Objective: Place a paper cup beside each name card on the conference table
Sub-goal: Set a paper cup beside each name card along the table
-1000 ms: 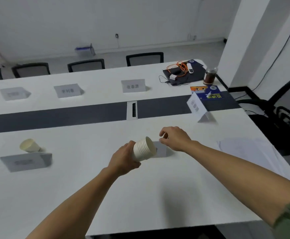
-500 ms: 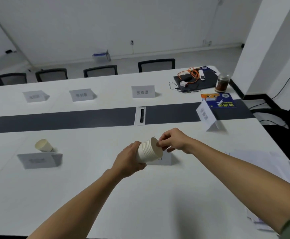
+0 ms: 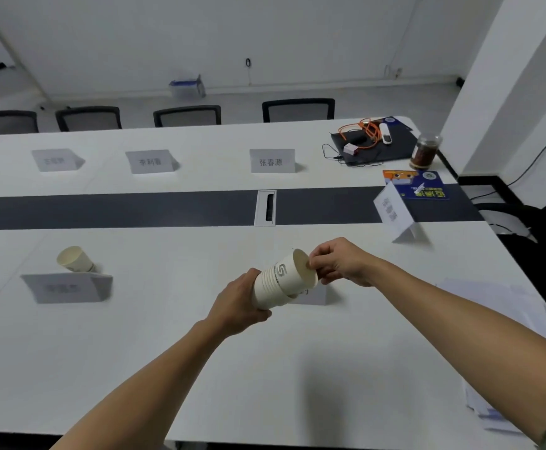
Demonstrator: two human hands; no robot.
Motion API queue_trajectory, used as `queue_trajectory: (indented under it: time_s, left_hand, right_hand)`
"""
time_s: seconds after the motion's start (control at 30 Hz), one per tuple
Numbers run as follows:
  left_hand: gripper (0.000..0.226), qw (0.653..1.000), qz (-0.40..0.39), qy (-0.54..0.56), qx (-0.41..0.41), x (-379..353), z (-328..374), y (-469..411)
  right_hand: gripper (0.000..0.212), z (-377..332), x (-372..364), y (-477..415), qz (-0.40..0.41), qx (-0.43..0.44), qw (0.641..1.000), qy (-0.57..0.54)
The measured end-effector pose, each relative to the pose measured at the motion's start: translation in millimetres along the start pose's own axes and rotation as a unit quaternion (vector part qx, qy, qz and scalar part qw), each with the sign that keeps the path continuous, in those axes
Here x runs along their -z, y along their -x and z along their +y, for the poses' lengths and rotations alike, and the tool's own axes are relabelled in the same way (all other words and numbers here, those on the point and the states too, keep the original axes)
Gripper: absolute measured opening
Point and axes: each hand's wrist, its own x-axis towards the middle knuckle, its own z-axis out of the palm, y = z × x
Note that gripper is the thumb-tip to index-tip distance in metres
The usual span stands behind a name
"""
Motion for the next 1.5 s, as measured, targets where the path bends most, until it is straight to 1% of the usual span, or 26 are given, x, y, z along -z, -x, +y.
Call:
queue_trajectory:
  time_s: [0.1,0.2,0.3,0.4,0.6,0.77,0.9,1.1,1.2,1.3,1.4,1.5]
  left_hand:
    - [0.06,0.999,0.002,0.02,0.03,1.0,-18.5,-1.3]
    - [0.058,0.998,-0.003,0.024,0.054,-0.2,-36.3,-1.3]
    - [0.057,0.996,-0.014,0.036,0.076,-5.7,-53.2,-2.3]
    - [0.058,0.994,-0.023,0.051,0.094,-14.0,-68.3,-5.5]
    - [0.057,0.989,-0.045,0.064,0.124,-28.9,-92.6,-10.7]
    - [0.06,0.987,-0.062,0.066,0.133,-38.3,-101.9,-14.5]
    - [0.061,0.987,-0.071,0.063,0.131,-41.7,-103.1,-16.2]
    - [0.062,0.99,-0.067,0.055,0.109,-35.1,-89.5,-20.8]
    - [0.062,0.994,-0.065,0.046,0.07,-28.1,-68.5,-24.9]
    - [0.064,0.997,-0.063,0.038,0.02,-26.7,-39.6,-30.4]
    - [0.067,0.997,-0.066,0.022,-0.035,-32.7,-8.0,-34.4]
    - [0.071,0.994,-0.073,0.004,-0.077,-43.0,21.5,-35.0]
  right_hand:
    - [0.009,-11.4,8.1,-16.9,0.055,0.0,0.998,-0.027]
    - [0.009,-18.4,19.7,-43.9,0.146,-0.011,0.988,-0.053]
    - [0.014,-10.6,22.5,-82.0,0.221,-0.052,0.973,-0.048]
    - [0.015,10.1,15.2,-119.0,0.256,-0.106,0.96,-0.029]
    - [0.015,48.6,-2.8,-170.8,0.286,-0.188,0.94,-0.007]
    - [0.016,68.6,-10.3,-189.5,0.275,-0.232,0.933,0.018]
    - [0.018,78.6,-10.8,-192.3,0.266,-0.244,0.932,0.01]
    - [0.021,67.7,-0.8,-166.6,0.276,-0.219,0.935,0.046]
    - [0.022,56.4,9.0,-135.3,0.285,-0.186,0.938,0.058]
    - [0.017,49.6,18.4,-90.0,0.289,-0.149,0.944,0.052]
    - [0.011,55.0,29.1,-42.7,0.293,-0.124,0.947,0.049]
    - [0.011,64.8,39.6,-2.0,0.3,-0.108,0.947,0.047]
